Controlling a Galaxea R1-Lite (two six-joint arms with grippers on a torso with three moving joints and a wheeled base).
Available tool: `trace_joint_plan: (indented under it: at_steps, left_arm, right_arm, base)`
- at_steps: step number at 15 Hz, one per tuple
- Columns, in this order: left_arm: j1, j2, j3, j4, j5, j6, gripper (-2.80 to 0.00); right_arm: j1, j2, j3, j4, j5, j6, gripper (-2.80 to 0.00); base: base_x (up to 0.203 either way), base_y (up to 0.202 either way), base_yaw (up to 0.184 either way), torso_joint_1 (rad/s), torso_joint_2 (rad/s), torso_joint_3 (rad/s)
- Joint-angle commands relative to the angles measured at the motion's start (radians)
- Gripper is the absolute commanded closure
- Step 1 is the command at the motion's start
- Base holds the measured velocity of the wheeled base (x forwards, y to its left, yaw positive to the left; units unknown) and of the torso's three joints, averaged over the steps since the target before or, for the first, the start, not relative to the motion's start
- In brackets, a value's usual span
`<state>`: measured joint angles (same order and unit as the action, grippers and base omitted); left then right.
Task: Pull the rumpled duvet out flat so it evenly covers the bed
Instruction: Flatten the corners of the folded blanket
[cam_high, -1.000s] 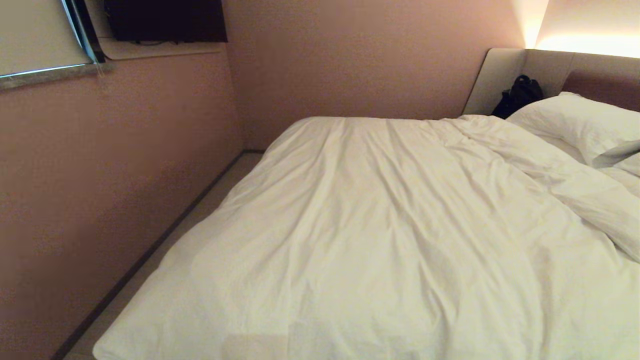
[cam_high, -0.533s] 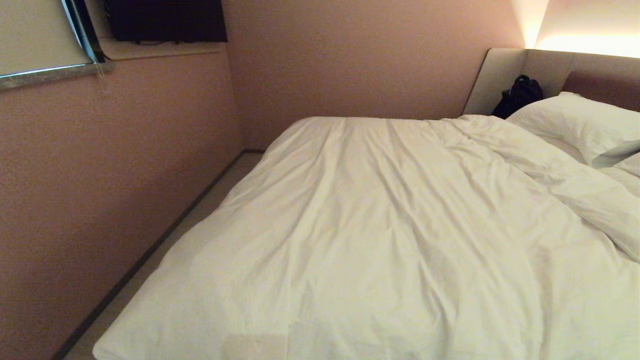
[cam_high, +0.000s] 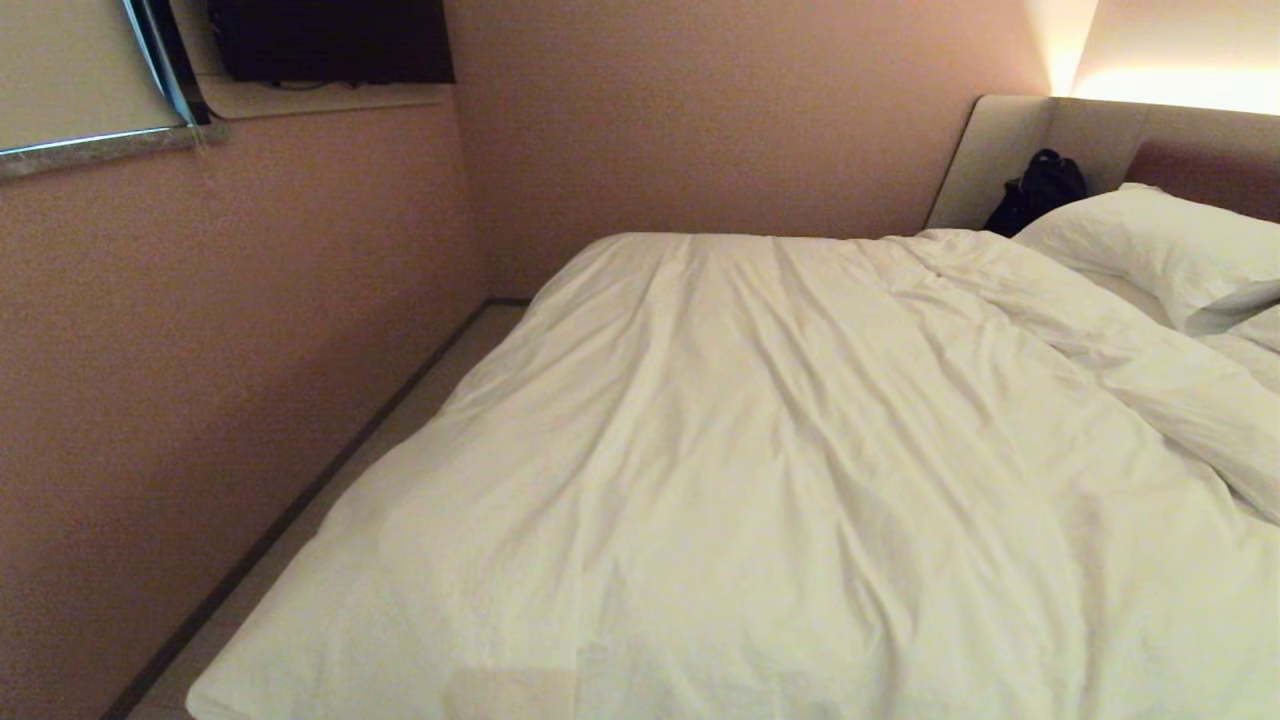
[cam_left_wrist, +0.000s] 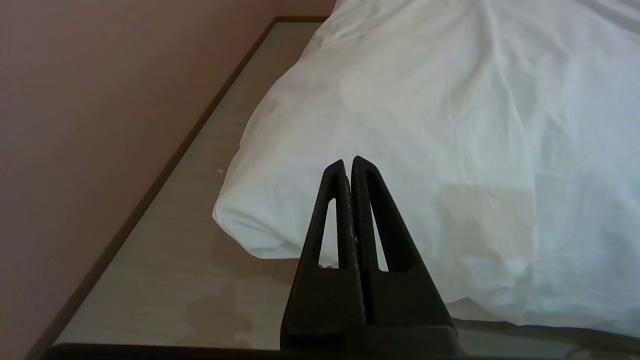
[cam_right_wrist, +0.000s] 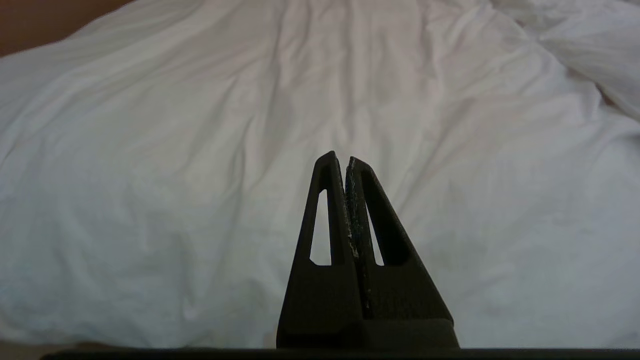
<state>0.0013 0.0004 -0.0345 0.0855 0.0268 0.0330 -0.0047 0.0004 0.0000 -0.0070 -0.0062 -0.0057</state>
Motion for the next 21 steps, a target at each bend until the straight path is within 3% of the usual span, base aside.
trace_joint_plan:
  at_steps: [1,10,17,21]
  left_arm:
    - [0.0,0.001,-0.001,-0.001,0.001,-0.003,0.0]
    - [0.0,0.001,-0.001,-0.001,0.001,-0.008,0.0]
    - [0.0,0.001,0.001,-0.003,-0.001,-0.005,0.0]
    - [0.0,0.001,0.001,-0.004,-0.001,-0.005,0.0]
  right_arm:
    - [0.0,0.0,0.0,-0.001,0.0,0.0,0.0]
    - [0.0,0.0,0.0,-0.001,0.0,0.0,0.0]
    - [0.0,0.0,0.0,-0.001,0.0,0.0,0.0]
    - [0.0,0.0,0.0,-0.001,0.0,0.0,0.0]
  base:
    - [-0.065,0.0,0.003,0.012,0.0,-0.002]
    - [-0.181,0.0,0.0,0.0,0.0,0.002]
    - [0.0,0.008,0.0,0.0,0.0,0.0]
    - [0.0,0.16,-0.004,0.004,0.0,0.005]
